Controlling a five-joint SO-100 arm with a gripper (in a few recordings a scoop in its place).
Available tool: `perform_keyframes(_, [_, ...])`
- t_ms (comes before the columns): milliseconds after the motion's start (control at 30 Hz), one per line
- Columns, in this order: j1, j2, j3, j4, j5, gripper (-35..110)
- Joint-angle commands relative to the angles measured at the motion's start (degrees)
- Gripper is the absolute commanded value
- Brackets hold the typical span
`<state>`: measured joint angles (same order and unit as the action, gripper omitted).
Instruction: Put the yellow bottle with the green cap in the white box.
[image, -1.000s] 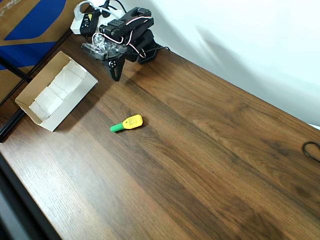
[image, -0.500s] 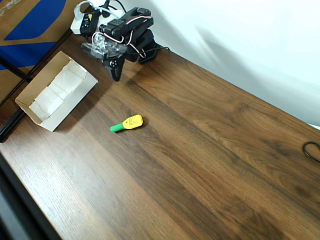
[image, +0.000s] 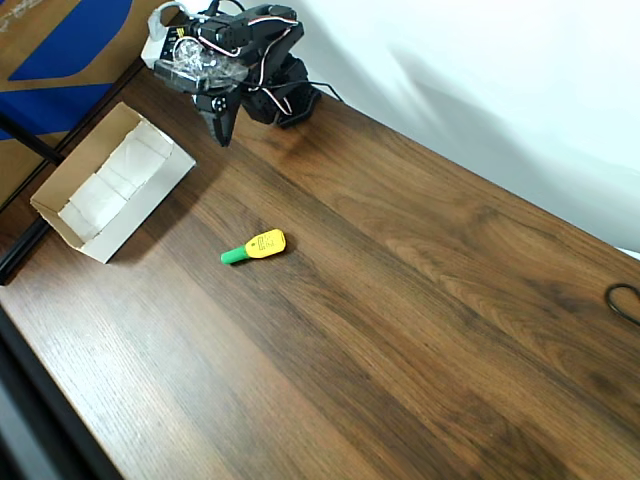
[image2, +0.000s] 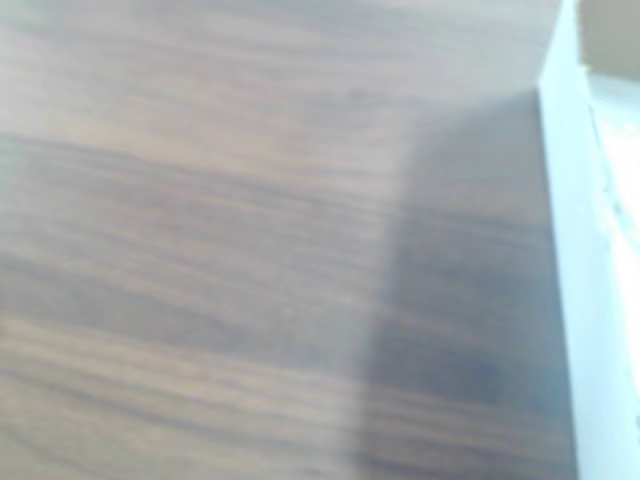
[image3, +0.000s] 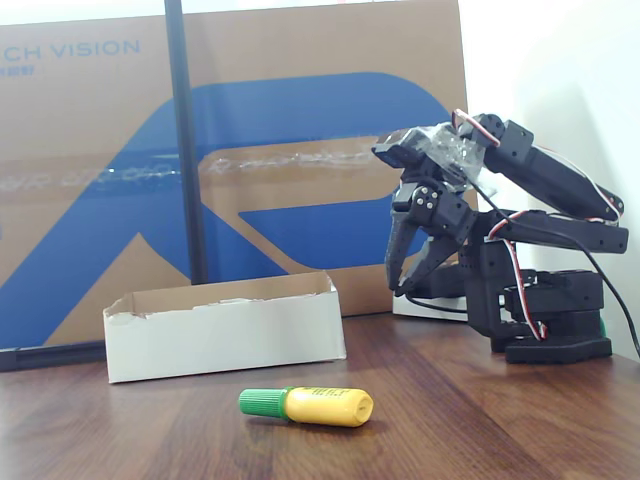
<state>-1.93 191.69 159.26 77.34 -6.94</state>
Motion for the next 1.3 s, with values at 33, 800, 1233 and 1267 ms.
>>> perform_keyframes(33, [-0.88,-6.24,-3.69,-2.11,0.53,0])
perform_keyframes(800, [0.09,-29.62,-15.64,-17.93,4.57,0])
perform_keyframes(1233, [-6.15,-51.42,-26.81,-26.63,4.39,0])
perform_keyframes(1267, [-7.12,-52.91,-27.86,-26.81,4.48,0])
